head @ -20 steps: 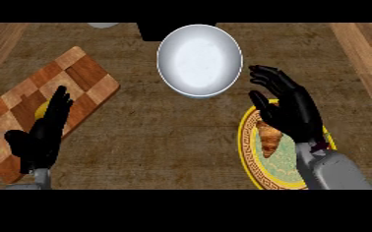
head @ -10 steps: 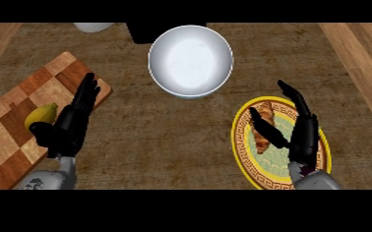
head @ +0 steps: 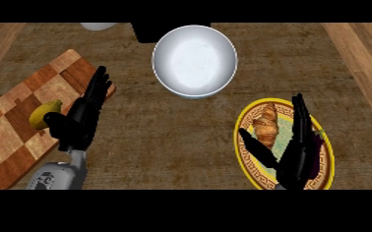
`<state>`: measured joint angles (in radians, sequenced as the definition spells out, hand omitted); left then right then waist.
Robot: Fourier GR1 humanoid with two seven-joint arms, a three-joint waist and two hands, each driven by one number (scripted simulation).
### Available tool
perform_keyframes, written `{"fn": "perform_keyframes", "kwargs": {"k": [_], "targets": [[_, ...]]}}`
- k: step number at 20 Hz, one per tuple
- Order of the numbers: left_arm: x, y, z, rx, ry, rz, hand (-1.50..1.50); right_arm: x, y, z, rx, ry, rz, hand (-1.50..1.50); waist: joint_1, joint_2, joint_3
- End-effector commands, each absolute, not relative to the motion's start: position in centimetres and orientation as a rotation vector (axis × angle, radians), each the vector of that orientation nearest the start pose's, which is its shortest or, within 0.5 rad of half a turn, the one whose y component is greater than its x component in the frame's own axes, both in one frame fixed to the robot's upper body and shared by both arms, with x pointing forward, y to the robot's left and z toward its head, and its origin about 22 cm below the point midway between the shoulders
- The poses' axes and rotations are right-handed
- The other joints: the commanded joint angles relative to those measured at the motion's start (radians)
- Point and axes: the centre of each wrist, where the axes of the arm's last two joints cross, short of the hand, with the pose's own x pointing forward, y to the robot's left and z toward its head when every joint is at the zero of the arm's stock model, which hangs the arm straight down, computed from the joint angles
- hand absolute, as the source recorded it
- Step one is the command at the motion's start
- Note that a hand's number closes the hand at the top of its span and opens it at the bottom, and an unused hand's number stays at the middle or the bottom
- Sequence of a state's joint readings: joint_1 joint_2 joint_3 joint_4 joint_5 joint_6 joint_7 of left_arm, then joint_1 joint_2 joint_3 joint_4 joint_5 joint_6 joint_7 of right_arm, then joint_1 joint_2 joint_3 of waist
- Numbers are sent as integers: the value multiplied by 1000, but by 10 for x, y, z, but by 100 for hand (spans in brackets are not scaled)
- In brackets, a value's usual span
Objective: Pick the croissant from the plate and place it in the bowl
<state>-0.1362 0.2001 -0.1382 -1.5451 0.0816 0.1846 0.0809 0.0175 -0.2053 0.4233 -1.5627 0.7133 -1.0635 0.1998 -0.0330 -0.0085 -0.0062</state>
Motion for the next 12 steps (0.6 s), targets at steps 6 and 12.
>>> {"fn": "perform_keyframes", "kwargs": {"k": [6,12], "targets": [[273,216,32,88,-1577,-92,0,219,-164,45,-1111,-1478,39,-150,6,1,0],[271,217,41,59,-1601,-113,0,220,-150,76,-1090,-1209,92,-150,30,4,4]]}}
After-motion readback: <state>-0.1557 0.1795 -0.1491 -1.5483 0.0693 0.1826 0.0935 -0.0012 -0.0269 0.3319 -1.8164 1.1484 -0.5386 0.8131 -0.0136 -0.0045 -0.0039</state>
